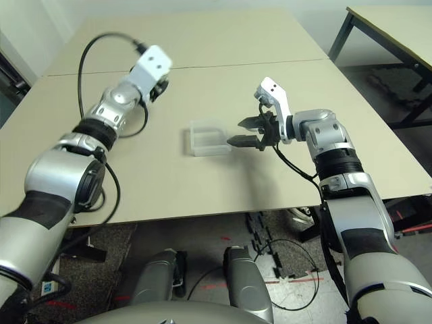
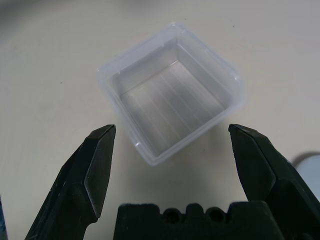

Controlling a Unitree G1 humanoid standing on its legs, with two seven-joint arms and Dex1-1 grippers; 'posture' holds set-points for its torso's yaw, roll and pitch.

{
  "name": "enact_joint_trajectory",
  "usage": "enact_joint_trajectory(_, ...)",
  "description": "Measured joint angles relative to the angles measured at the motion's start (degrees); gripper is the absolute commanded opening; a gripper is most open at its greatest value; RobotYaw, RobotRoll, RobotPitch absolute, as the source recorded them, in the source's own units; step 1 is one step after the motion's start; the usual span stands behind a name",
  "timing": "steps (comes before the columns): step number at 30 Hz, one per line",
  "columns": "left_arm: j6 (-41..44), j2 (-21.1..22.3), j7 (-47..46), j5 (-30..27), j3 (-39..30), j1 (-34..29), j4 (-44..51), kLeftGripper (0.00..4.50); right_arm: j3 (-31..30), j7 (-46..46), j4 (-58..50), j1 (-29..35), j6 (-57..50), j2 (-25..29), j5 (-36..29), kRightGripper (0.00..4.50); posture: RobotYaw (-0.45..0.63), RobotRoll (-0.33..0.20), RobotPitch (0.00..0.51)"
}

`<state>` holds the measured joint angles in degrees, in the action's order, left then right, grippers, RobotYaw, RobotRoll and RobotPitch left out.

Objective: Pour the medicine from the bottle into the box.

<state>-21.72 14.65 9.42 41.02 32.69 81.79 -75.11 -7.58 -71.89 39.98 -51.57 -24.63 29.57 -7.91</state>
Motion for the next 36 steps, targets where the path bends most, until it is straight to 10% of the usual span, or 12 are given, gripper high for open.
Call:
enact_joint_trajectory(8, -4.20, -2.29, -8.58, 22.43, 23.72, -0.30, -2.51, 2.56, -0.58, 0.45, 5.05, -2.13, 3.15, -1.08, 1.31, 4.50, -0.02, 0.000, 0.072)
enact_joint_trajectory(36, -1.07, -4.03, -11.76, 23.48, 23.72, -2.10, -2.78, 2.56, -0.58, 0.49, 5.46, -3.00, 3.58, -1.37, 1.59, 4.50, -0.01, 0.000, 0.079)
